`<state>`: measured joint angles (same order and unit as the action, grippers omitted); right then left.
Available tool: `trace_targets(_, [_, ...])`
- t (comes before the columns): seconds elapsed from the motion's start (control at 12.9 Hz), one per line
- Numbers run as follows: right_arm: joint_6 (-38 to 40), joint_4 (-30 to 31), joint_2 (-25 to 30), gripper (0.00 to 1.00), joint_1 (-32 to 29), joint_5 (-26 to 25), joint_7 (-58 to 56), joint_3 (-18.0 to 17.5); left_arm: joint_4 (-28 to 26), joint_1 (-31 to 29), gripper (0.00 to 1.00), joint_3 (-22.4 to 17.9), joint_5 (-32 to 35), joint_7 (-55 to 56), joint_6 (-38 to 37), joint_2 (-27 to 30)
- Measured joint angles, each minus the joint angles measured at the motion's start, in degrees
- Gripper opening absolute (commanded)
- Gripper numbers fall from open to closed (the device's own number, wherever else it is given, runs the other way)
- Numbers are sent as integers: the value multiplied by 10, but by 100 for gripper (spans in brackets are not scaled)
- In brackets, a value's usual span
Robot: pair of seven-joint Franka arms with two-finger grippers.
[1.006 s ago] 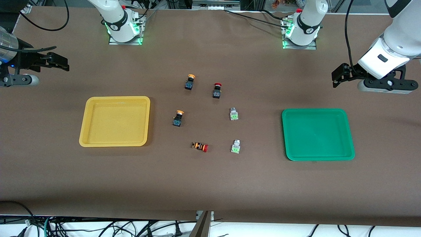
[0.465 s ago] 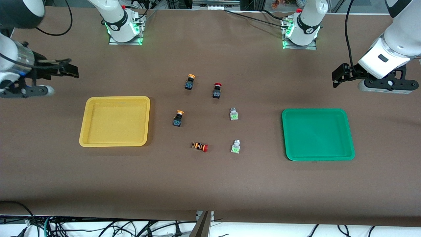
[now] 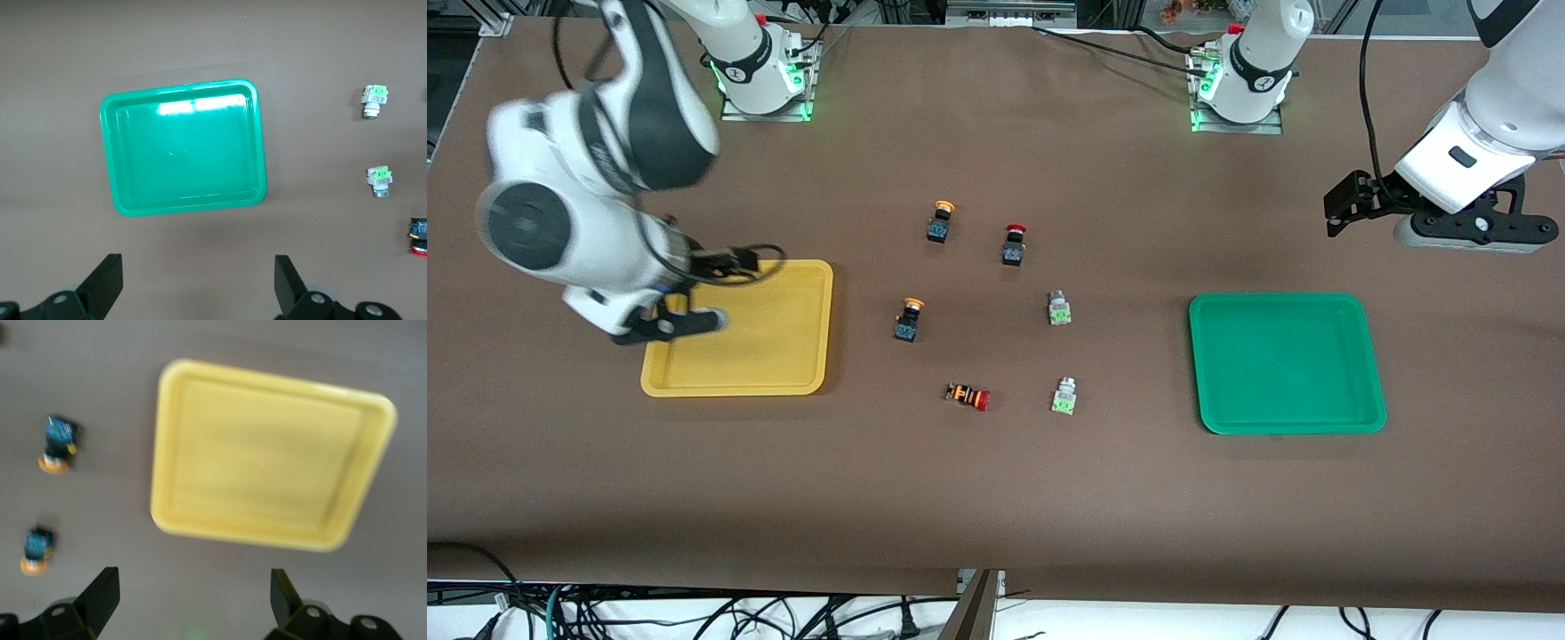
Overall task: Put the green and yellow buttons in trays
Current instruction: 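Reach the right gripper toward the black button beside the yellow tray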
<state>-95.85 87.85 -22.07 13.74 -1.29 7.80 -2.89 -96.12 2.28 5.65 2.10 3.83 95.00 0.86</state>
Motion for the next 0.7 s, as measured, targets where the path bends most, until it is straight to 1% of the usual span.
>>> trace_targets(0.15, [-73, 1, -54, 100, 37, 0, 79, -1, 0, 0, 100, 0, 0, 0, 0, 0])
trace_targets(0.31, [-129, 0, -98, 100, 77, 0, 162, -1, 0, 0, 100, 0, 0, 0, 0, 0])
trace_targets(0.54, [-182, -1, -138, 100, 120, 0, 248, -1, 0, 0, 100, 0, 0, 0, 0, 0])
trace_targets(0.7, [-210, -1, -155, 100, 131, 10, 276, -1, 0, 0, 100, 0, 0, 0, 0, 0])
